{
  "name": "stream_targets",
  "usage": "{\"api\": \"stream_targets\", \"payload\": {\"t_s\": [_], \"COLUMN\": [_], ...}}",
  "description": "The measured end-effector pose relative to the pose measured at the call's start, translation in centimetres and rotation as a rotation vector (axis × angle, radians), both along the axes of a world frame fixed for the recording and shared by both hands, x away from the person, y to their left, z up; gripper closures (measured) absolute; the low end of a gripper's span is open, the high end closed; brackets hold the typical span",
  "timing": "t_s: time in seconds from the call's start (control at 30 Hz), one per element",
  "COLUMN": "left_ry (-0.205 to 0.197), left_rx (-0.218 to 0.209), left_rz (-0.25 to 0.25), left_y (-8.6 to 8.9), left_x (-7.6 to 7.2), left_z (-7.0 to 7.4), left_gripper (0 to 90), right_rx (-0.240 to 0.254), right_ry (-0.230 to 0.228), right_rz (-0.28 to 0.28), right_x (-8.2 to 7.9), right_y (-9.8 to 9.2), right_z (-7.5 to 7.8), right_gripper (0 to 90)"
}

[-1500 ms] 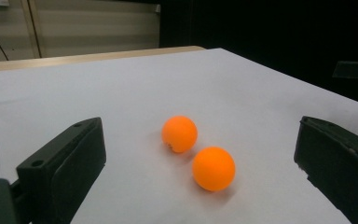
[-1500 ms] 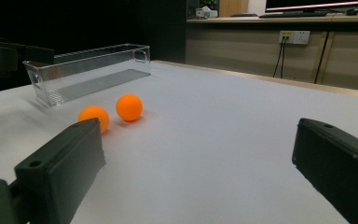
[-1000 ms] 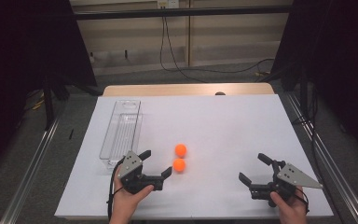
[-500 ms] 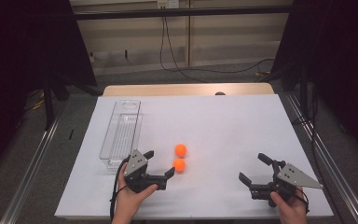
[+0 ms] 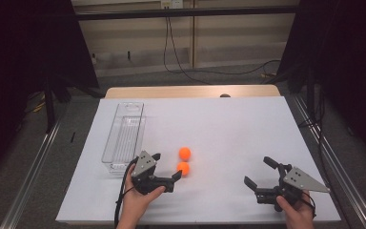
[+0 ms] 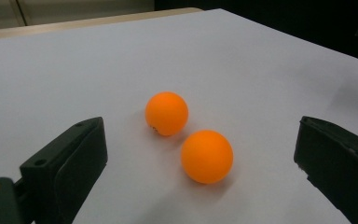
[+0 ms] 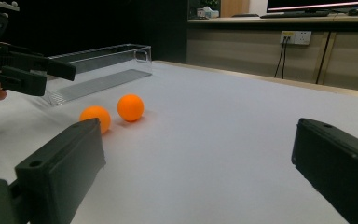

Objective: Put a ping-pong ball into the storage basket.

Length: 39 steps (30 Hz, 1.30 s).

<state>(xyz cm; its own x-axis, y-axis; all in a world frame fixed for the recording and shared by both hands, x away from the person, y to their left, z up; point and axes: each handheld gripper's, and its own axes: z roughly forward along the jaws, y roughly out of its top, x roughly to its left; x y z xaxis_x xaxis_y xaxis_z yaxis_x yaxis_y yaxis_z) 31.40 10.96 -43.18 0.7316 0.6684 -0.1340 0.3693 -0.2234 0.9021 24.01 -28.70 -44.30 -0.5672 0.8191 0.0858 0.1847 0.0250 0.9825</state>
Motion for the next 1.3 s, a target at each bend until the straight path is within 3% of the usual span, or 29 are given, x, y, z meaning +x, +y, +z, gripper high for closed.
{"api": "stream_targets", "payload": {"t_s": [0.87, 1.3], "left_ry": [0.035, 0.068], "left_rx": [0.025, 0.061], "left_rz": [-0.029, -0.044], "left_y": [-1.5, -1.8], "left_x": [0.8, 1.1], "left_z": [-0.4, -0.9], "left_gripper": [2.7, 3.5], "right_rx": [0.003, 0.005], "right_ry": [0.001, 0.003], "right_rz": [0.001, -0.001], "right_x": [0.1, 0.1], "right_y": [0.0, 0.0], "right_z": [0.0, 0.0], "right_gripper": [2.1, 2.2]}}
